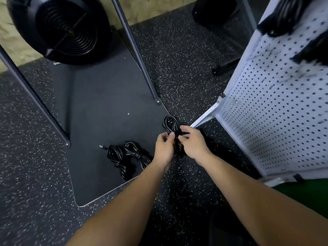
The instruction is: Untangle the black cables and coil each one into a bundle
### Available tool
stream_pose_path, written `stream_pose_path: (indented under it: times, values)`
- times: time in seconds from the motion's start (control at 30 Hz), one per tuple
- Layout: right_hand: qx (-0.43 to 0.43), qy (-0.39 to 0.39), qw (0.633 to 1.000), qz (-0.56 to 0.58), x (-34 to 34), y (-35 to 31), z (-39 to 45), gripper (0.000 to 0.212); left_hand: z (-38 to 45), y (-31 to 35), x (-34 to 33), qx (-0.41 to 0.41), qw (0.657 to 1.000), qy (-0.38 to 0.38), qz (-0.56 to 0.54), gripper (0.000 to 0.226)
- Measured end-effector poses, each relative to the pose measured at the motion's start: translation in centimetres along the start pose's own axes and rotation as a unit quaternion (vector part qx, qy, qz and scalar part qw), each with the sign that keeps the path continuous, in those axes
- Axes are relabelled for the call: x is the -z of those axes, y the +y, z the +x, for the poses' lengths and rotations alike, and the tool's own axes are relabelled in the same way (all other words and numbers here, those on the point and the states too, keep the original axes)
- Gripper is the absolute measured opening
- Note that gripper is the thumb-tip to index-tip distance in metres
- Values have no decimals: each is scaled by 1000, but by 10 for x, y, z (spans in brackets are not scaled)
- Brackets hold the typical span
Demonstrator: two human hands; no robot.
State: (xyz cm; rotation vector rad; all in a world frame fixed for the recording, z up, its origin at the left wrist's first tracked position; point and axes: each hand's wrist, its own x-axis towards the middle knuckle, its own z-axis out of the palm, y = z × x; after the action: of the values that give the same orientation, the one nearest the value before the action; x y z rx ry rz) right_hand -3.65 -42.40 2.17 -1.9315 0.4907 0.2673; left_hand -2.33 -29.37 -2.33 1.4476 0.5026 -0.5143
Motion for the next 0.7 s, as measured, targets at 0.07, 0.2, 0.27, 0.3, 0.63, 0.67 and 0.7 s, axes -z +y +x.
stream_pose_path:
  times: [0.07,0.2,0.27,0.3,0.63,0.67,0.7]
  values:
    - [29,23,999,-2,24,-14,-27,47,-26,20,-8,-29,999,-11,10,35]
    - [79,68,993,51,74,-41,-86,38,-84,56,-31,-92,995,-38,28,34]
    - [107,89,988,68,96,-50,-114,38,-116,74,-42,-141,988,-57,37,35]
    - [118,100,984,83,106,-56,-127,38,-130,81,-46,-167,983,-73,36,34]
    - [200,151,962,112,193,-90,-230,40,-247,134,-100,-278,940,-198,23,29]
    - [210,151,957,130,199,-94,-238,38,-256,140,-105,-283,936,-207,18,27]
    - [217,153,953,144,204,-99,-246,35,-264,145,-111,-292,932,-213,12,25]
